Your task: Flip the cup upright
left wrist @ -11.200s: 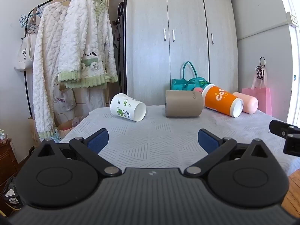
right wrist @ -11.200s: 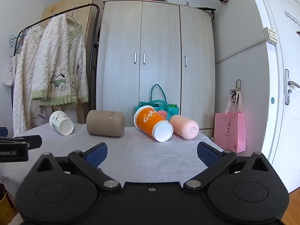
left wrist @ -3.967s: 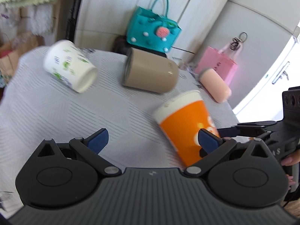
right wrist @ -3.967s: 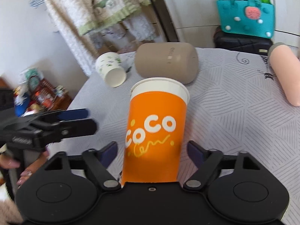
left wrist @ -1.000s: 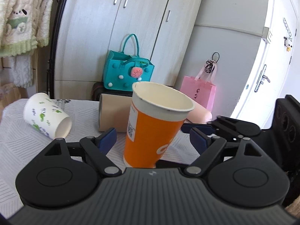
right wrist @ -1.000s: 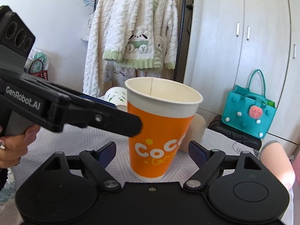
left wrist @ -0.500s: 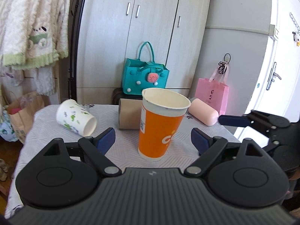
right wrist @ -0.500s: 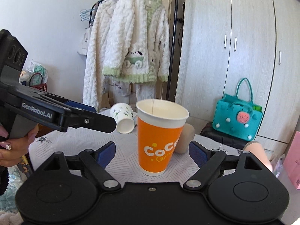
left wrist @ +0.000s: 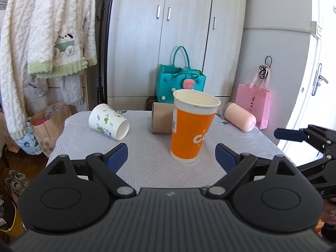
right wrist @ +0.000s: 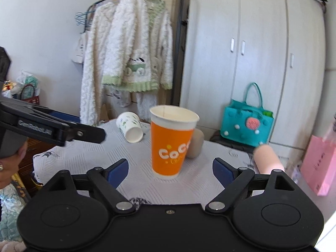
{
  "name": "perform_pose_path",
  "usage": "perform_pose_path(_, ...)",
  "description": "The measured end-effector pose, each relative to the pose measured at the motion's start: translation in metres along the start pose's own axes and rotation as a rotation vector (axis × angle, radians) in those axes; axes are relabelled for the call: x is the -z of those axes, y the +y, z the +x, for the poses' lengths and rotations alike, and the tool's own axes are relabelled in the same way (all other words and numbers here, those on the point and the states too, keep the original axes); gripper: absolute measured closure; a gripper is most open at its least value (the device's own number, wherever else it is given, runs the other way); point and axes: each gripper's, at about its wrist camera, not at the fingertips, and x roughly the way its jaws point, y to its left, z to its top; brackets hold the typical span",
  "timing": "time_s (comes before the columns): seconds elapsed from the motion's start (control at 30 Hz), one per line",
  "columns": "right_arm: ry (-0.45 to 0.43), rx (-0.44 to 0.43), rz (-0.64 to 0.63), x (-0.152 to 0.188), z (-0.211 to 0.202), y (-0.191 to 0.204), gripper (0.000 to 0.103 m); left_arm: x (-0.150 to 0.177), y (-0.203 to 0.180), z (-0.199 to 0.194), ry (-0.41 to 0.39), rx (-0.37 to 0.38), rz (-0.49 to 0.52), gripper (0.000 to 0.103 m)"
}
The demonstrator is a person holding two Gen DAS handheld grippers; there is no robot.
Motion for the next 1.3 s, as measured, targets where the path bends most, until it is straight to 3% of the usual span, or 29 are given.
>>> perform_pose_path(0.3, -0.007, 0.123, 0.069, 0.031, -0.007, 0.011, 0.011, 0.038, 0.009, -0.006, 0.001, -0.056, -0.050, 0.012)
perform_pose_path(0.5, -0.009, 0.196, 0.117, 0.044, -0.016, 0.024, 0.010, 0.045, 0.008, -0.018, -0.063, -0.017, -0.091, 0.012)
perform_pose_path(0.6, -0.018, 0.244, 0.131, 0.049, -0.020, 0.026, 0.009, 0.046, 0.001, -0.025, -0.090, -0.047, -0.064, 0.010)
perform_pose_path(0.87, -0.057, 0.268, 0.201, 0.060, -0.033, 0.023, 0.000, 0.057, -0.006, -0.032, -0.109, -0.092, -0.053, 0.004)
perform_pose_path(1.1, -0.057, 0.277, 0.198, 0.068, -0.042, 0.032, 0.000, 0.066, -0.010, -0.035, -0.118, -0.114, -0.033, 0.000)
perform_pose_path(1.3, -0.083, 0.334, 0.174, 0.070, -0.047, 0.038, 0.000, 0.071, -0.012, -0.037, -0.117, -0.128, -0.040, 0.000)
